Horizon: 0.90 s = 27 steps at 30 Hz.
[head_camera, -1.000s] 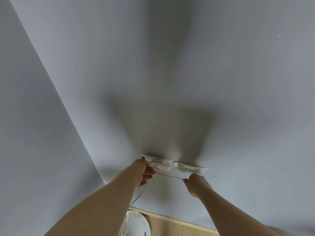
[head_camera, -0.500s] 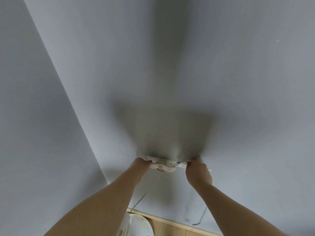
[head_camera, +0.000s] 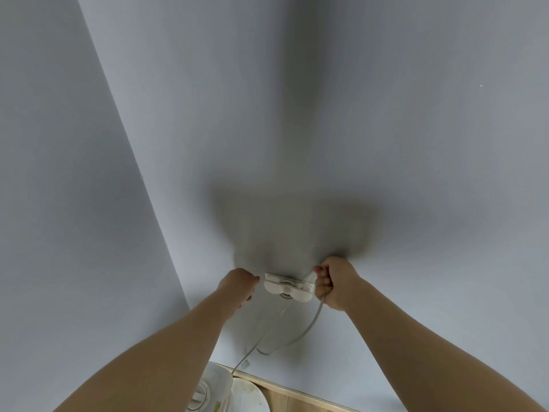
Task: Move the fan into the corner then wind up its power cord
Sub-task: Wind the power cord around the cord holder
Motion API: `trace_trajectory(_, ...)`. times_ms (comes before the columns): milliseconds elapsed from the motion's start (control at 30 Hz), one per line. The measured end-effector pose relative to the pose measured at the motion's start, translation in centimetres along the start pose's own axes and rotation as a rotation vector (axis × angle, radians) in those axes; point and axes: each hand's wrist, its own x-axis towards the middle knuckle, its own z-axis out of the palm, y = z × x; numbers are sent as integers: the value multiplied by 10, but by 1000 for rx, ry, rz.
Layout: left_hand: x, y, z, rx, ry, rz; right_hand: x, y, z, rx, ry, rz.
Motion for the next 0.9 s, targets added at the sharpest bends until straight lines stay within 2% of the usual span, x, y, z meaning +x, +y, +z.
trace_trajectory(67,-2,-3,-2,-32,24,37,-7,-1,5,-44,-75,17)
trace_trajectory(167,-3,-4,-3,31,130,120,-12,1,8,-420,-102,-8)
trace_trajectory(233,-5,0,-4,39,168,153,-12,-1,6,-564,-79,-53)
trace_trajectory(433,-14,6,-7,12,107,235,-12,-1,11,-500,-62,-40)
trace_trajectory(533,-22,10,-7,-4,-42,280,-12,1,16,-469,-66,-27)
trace_trajectory(633,-32,12,-7,-17,-236,257,-9,3,21,-437,-66,-13)
trace_trajectory(767,-33,10,-7,-119,-343,210,-3,7,27,-354,-54,-18)
trace_trajectory(900,-32,13,-2,-166,-361,181,-8,5,28,-436,-32,-54)
